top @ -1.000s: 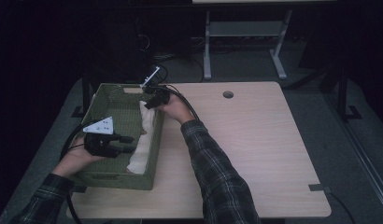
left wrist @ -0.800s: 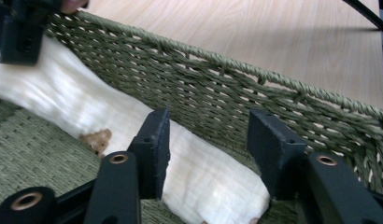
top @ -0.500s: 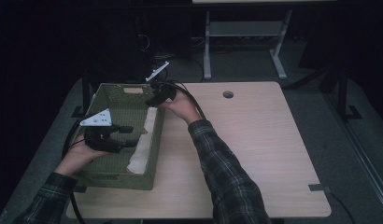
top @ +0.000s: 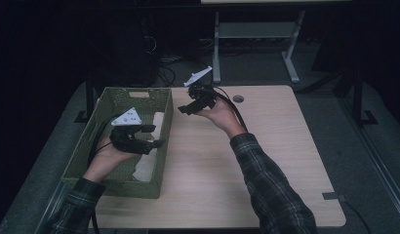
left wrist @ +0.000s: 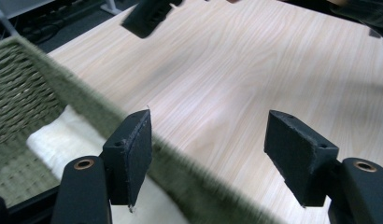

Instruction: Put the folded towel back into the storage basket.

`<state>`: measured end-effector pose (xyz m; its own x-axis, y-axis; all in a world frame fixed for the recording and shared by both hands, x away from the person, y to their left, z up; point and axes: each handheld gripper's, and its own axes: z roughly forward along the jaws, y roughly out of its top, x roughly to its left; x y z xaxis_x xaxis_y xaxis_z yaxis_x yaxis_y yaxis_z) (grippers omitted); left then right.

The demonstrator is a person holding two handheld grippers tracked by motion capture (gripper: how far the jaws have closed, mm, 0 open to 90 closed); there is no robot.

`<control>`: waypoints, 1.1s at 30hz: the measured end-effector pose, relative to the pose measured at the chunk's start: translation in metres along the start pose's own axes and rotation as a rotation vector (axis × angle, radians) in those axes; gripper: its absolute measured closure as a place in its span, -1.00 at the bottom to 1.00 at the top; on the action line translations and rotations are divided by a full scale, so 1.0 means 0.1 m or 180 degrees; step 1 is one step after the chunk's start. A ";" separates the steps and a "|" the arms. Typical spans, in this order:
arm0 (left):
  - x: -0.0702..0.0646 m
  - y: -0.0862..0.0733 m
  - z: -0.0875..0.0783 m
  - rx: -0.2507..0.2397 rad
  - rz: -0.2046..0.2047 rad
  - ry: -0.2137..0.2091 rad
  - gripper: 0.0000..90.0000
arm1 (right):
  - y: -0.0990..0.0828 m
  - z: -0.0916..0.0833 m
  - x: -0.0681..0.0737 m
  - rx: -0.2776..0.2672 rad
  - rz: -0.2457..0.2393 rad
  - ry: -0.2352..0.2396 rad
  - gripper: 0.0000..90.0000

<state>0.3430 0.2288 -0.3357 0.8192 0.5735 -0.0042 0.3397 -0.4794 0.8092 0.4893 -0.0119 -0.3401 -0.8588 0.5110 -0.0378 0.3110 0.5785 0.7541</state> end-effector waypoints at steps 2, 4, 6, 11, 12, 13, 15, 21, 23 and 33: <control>-0.10 0.06 0.08 -0.0031 -0.0029 0.0046 -0.31 | -0.12 -0.11 0.00 -0.0008 -0.0001 -0.0041 -0.48; -0.17 0.12 0.13 -0.0045 -0.0044 0.0065 -0.32 | -0.23 -0.21 0.00 -0.0023 0.0021 -0.0054 -0.50; -0.27 0.19 0.22 -0.0075 -0.0088 0.0094 -0.32 | -0.34 -0.31 0.00 -0.0039 0.0039 -0.0077 -0.54; -0.52 0.33 0.44 -0.0113 -0.0054 0.0167 -0.37 | -0.67 -0.63 0.04 -0.0058 0.0114 -0.0174 -0.59; -0.57 0.34 0.50 -0.0144 -0.0080 0.0182 -0.37 | -0.74 -0.69 0.05 -0.0065 0.0141 -0.0200 -0.60; -0.61 0.35 0.57 -0.0144 -0.0076 0.0192 -0.37 | -0.80 -0.75 0.06 -0.0050 0.0157 -0.0226 -0.60; -0.71 0.36 0.68 -0.0112 -0.0065 0.0201 -0.39 | -0.93 -0.85 0.08 -0.0060 0.0222 -0.0265 -0.60; -0.96 0.23 1.05 0.0075 0.0075 0.0134 -0.43 | -1.43 -1.17 0.16 -0.0077 0.0349 -0.0374 -0.64; -1.00 0.16 1.14 0.0113 0.0073 0.0098 -0.44 | -1.58 -1.23 0.19 -0.0067 0.0373 -0.0399 -0.64; -1.09 -0.23 1.44 0.0318 0.0015 0.0009 -0.46 | -2.42 -1.33 0.37 -0.0070 0.0618 -0.0480 -0.64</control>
<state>0.3125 0.0824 -0.4385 0.8196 0.5729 0.0014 0.3803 -0.5458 0.7466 0.3276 -0.2179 -0.4370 -0.7127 0.7013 0.0130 0.4540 0.4471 0.7707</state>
